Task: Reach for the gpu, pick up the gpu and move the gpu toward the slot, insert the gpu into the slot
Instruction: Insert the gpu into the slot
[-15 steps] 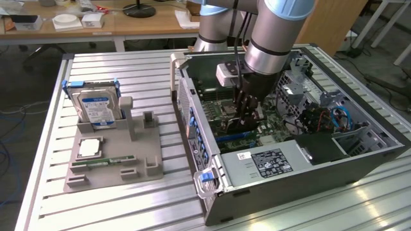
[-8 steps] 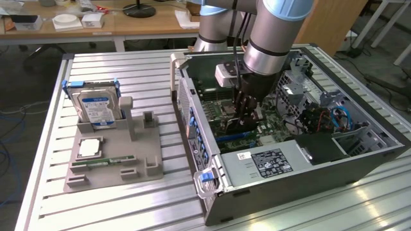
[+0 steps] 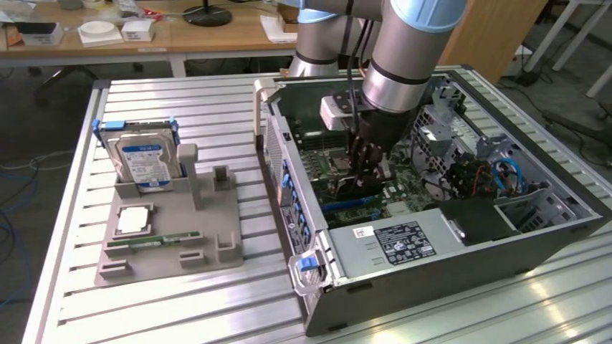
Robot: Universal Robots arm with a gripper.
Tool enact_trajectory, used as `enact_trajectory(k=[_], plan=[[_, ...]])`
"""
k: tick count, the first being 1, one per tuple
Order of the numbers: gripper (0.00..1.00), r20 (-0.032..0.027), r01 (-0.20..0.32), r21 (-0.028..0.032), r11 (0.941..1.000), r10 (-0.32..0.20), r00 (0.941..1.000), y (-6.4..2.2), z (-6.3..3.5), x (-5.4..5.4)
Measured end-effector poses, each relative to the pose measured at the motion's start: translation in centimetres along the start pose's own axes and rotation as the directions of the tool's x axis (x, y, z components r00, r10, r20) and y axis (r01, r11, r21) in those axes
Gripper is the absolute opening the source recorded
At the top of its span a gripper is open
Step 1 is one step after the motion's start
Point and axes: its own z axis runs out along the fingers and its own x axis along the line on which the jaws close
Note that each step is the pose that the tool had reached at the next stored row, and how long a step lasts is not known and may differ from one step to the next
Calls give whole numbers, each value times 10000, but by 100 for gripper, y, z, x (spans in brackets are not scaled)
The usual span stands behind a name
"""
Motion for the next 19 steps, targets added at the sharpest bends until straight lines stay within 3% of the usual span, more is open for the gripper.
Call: enact_trajectory(k=[6, 19], plan=[[26, 1, 1, 46, 10000, -1, 10000, 8, 2, 0], [26, 0, 0, 52, 10000, 0, 10000, -18, 0, 0]])
